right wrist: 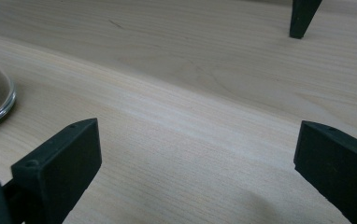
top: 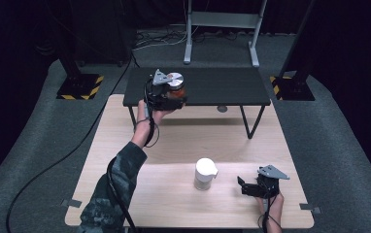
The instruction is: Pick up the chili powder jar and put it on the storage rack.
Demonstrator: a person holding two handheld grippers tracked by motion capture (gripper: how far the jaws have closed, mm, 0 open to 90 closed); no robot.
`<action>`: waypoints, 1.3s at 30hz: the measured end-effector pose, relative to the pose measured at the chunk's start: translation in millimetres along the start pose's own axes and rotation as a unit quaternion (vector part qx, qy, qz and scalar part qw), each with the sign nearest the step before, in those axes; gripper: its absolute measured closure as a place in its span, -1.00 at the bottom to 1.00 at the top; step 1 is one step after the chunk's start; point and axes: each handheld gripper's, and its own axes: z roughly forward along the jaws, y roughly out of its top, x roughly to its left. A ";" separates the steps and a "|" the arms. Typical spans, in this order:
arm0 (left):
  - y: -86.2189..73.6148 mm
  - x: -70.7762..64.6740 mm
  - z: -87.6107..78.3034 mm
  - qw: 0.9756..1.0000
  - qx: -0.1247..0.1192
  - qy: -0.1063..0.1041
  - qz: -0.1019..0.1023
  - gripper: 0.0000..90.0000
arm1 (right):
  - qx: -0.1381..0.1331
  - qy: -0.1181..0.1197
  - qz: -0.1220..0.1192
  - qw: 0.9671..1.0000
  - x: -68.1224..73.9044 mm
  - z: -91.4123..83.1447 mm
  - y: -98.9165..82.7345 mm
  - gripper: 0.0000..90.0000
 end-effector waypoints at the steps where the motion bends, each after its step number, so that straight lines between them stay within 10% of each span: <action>1: 0.4 0.5 0.6 1.000 0.000 0.000 0.000 -0.30 | 0.000 0.000 0.000 1.000 0.0 0.1 0.1 -1.00; 39: 27.7 -0.3 31.2 0.999 0.037 -0.006 0.005 -0.30 | 0.000 0.002 0.000 1.000 -0.7 -0.1 -0.1 -1.00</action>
